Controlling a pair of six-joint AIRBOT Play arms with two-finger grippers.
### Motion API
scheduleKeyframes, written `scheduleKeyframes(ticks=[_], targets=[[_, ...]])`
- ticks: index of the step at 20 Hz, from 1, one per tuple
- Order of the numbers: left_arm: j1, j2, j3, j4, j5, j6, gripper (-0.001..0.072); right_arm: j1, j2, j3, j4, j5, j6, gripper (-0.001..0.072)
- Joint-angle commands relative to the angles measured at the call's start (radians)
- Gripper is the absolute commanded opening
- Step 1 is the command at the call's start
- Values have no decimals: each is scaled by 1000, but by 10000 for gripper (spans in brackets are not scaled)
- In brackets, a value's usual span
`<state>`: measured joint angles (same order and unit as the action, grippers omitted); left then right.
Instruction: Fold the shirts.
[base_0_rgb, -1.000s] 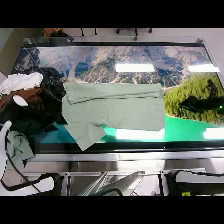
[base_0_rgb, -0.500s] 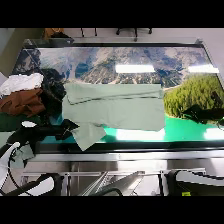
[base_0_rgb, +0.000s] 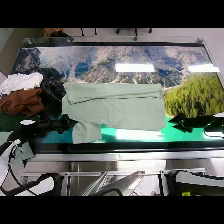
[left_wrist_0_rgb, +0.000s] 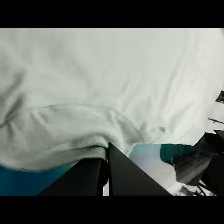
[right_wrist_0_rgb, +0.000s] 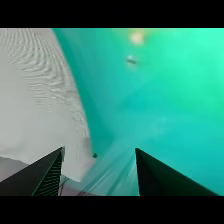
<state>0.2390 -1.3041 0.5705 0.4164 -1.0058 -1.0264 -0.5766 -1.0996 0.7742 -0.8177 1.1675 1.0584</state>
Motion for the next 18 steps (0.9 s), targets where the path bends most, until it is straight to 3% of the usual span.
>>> scheduleKeyframes(ticks=[1, 2, 5, 7, 9, 14, 18], targets=[[1, 65, 37, -16, -18, 11, 12, 117, -50, -23, 35, -97, -4, 517], [1, 80, 41, -16, -18, 10, 12, 149, -64, -23, 65, -110, -12, 492], [1, 107, 40, -16, -37, 6, 12, 220, -82, -22, 119, -85, -38, 269], [1, 130, 40, -15, -69, 6, 12, 229, -70, -16, 119, 5, -37, 19], [0, 194, 35, 57, -83, -45, 10, 218, -34, -16, 72, 71, 30, 17], [3, 472, -19, 495, -212, -338, 10, 152, 157, -17, -305, 136, 321, 16], [-4, 678, -58, 529, -303, -398, 10, 99, 293, -18, -393, 240, 412, 16]])
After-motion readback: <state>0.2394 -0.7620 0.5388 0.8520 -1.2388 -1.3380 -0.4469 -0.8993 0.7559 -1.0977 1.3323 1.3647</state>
